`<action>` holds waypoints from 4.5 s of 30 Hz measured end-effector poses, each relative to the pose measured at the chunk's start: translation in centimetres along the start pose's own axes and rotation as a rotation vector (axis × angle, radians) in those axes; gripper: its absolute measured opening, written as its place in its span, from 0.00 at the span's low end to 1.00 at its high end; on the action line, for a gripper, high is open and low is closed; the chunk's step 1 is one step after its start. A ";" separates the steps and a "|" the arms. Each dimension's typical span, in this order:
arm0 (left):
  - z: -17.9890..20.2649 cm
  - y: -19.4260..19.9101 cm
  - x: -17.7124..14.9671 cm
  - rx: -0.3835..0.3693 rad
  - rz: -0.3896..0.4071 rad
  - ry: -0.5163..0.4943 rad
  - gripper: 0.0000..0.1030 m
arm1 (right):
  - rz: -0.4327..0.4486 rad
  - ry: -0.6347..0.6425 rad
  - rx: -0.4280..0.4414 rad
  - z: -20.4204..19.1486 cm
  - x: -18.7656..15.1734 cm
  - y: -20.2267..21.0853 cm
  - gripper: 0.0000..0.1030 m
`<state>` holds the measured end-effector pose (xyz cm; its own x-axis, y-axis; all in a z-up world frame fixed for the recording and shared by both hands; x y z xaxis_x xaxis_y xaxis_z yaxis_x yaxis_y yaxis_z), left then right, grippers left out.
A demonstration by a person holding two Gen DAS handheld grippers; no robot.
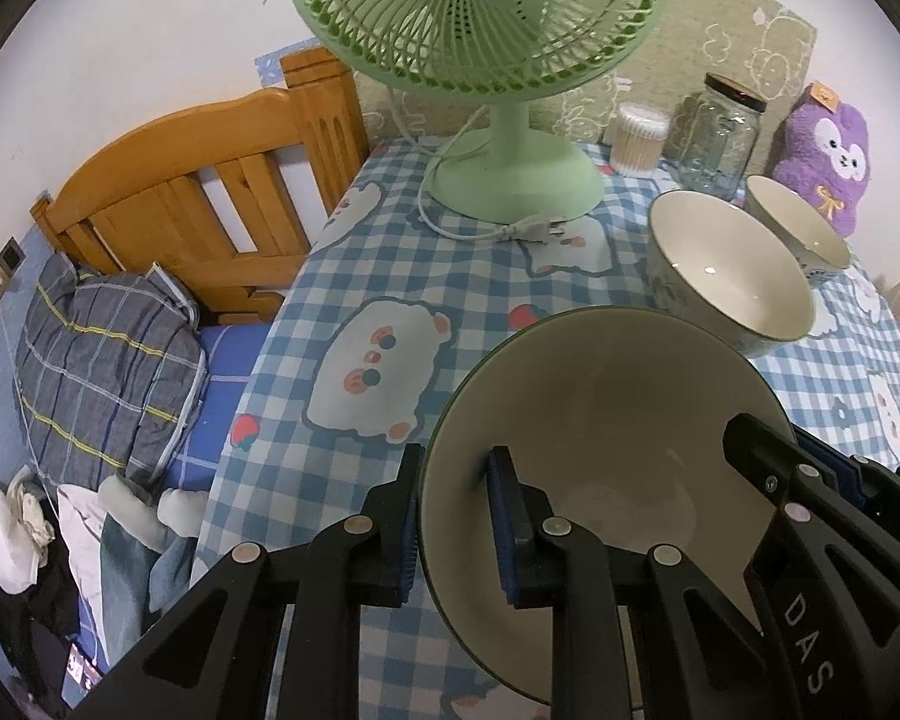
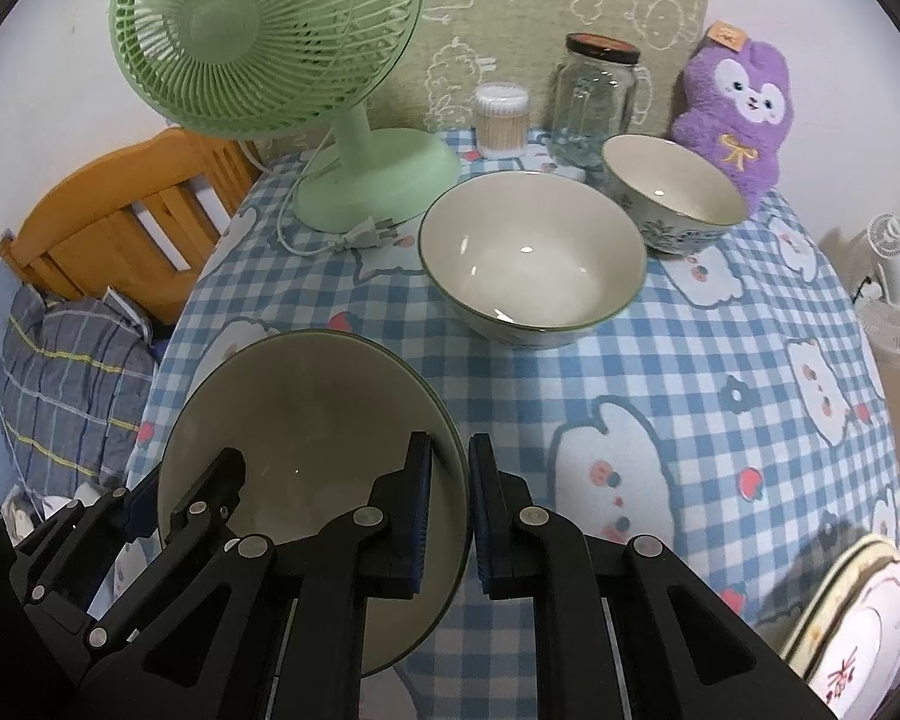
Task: Organize plates and bowls
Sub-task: 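Lift the cream bowl off the cloth with both grippers, then carry the cream bowl with both grippers toward the plate stack, then lower the cream bowl onto the cloth beside the plate stack, then open both grippers and pull them back from the bowl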
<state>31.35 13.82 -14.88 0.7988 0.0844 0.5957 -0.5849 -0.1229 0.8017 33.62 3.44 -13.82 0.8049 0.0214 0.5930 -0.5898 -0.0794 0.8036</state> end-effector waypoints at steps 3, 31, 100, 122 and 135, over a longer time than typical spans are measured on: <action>0.5 1.1 0.1 -0.013 0.014 -0.007 0.18 | 0.016 -0.013 -0.012 0.5 -0.1 1.4 0.15; 5.7 10.9 -4.2 -0.122 0.086 -0.081 0.18 | 0.081 -0.105 -0.104 6.5 -5.7 12.1 0.15; 11.9 9.9 -14.2 -0.090 -0.045 -0.002 0.57 | -0.029 0.006 -0.041 13.3 -13.7 10.0 0.54; 11.0 16.8 -8.4 -0.088 0.106 0.021 0.79 | 0.140 0.021 0.013 13.1 -7.9 17.8 0.80; 10.5 21.0 -4.6 -0.056 0.177 0.027 0.81 | 0.219 0.028 0.056 12.5 -4.0 21.6 0.85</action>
<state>16.84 0.42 -1.28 0.6791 0.0929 0.7281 -0.7235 -0.0827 0.6853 18.49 -10.80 0.50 0.6558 0.0249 0.7545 -0.7450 -0.1400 0.6522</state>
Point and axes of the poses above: each gripper's, at about its wrist camera, not at the fingertips, and y roughly against the way its jaws point, z to its right, x to its top, the point moved 5 cm from there along -y, roughly the way its jaws point, and after that the axes turned 6 degrees about z, right-handed, at the moved point
